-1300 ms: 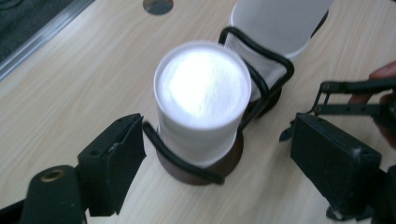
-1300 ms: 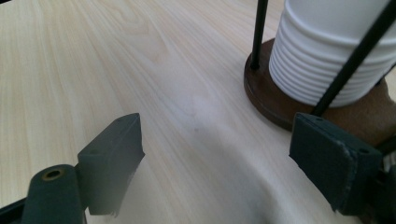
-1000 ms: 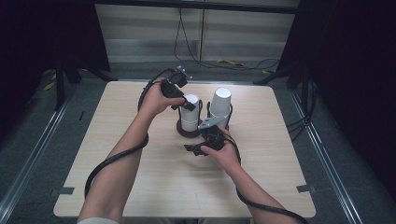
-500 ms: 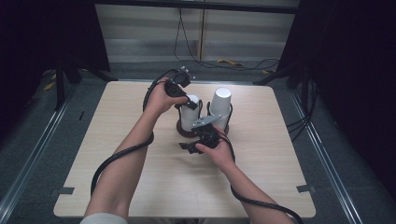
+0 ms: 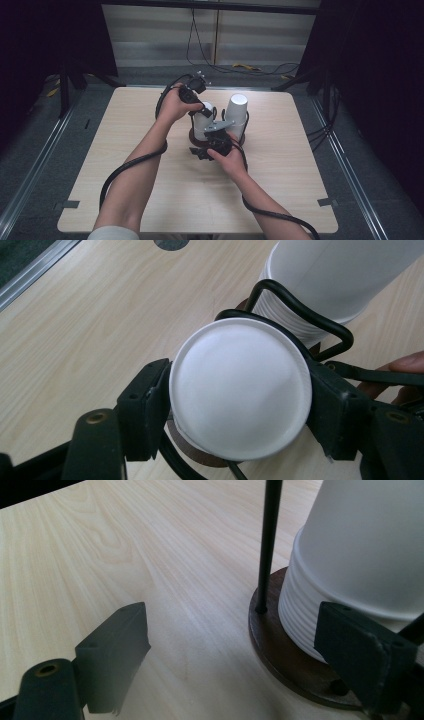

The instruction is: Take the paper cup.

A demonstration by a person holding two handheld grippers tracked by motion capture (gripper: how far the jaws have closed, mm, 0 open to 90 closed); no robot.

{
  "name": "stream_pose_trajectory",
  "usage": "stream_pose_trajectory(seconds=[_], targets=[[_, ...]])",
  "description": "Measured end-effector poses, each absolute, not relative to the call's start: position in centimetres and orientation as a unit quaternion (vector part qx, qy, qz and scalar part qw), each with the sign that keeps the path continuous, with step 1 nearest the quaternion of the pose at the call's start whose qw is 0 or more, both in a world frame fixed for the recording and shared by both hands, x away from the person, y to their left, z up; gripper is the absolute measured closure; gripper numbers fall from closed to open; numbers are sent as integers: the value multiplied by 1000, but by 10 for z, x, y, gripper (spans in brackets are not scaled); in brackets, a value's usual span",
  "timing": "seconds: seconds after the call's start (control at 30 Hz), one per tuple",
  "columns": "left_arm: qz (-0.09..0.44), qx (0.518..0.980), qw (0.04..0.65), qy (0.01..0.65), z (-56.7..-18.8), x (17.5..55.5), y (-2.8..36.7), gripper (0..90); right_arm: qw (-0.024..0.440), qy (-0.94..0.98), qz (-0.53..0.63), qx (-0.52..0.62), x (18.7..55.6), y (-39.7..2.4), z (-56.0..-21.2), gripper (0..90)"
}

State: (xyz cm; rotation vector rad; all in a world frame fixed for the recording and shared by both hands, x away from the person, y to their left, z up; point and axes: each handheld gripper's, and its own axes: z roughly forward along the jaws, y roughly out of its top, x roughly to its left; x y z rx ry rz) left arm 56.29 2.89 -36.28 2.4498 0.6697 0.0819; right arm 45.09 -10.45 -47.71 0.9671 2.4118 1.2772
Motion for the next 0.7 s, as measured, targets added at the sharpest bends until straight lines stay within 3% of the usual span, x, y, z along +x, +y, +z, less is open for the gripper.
stream_pose_trajectory(seconds=[0.7], targets=[[40,918,300,257,-329,561,33,334,125,825,439,333,452,-104,-478,131]])
